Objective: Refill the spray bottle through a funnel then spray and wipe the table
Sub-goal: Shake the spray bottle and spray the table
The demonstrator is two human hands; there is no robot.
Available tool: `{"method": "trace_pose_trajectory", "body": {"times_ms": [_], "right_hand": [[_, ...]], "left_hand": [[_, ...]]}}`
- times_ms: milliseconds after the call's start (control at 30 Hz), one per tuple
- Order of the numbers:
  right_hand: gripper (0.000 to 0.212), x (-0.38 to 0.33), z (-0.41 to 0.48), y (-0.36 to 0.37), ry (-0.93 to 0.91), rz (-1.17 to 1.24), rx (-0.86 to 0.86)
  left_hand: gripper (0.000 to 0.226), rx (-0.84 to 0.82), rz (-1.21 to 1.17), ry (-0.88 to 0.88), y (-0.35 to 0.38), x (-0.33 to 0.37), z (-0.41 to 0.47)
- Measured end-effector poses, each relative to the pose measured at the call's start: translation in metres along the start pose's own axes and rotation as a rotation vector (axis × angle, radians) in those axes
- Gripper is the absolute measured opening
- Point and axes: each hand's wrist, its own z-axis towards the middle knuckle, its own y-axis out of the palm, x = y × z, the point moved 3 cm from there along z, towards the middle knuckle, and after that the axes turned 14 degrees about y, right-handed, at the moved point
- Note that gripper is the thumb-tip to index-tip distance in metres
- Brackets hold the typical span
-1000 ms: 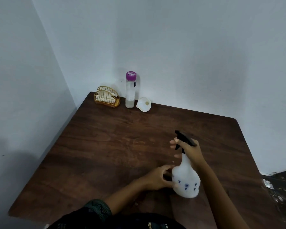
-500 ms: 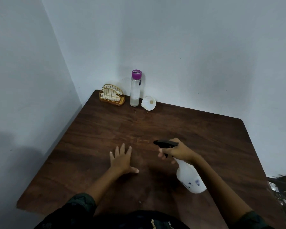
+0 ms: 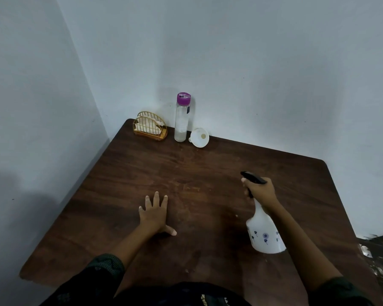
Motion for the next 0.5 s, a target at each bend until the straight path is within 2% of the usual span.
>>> {"method": "trace_pose_trajectory", "body": {"times_ms": [100,233,300,367,433,500], "right_hand": [[0.02,0.003,-0.004,-0.006,0.021,0.103,0.028],[0.022,-0.008,-0.02,-0.007,0.016,0.223,-0.182],[0.025,-0.01,-0.026,-0.002,0.019,0.329,-0.283],[0.026,-0.011,-0.032,0.006,-0.005,0.429,-0.35],[0.027,-0.013,-0.036,0.017,-0.04,0.511,-0.378],[0.027,-0.013,-0.036,0.023,-0.097,0.525,-0.309]], "left_hand": [[0.127,-0.008,-0.01,-0.011,0.0,0.0,-0.003],[0.118,-0.073,-0.105,0.012,-0.02,0.016,-0.003],[0.107,-0.082,-0.416,0.177,-0.029,0.043,-0.004],[0.098,-0.055,-0.77,0.431,-0.036,0.085,-0.013],[0.09,0.02,-0.852,0.612,-0.037,0.122,-0.024],[0.09,0.126,-0.769,0.671,-0.032,0.141,-0.021]]}}
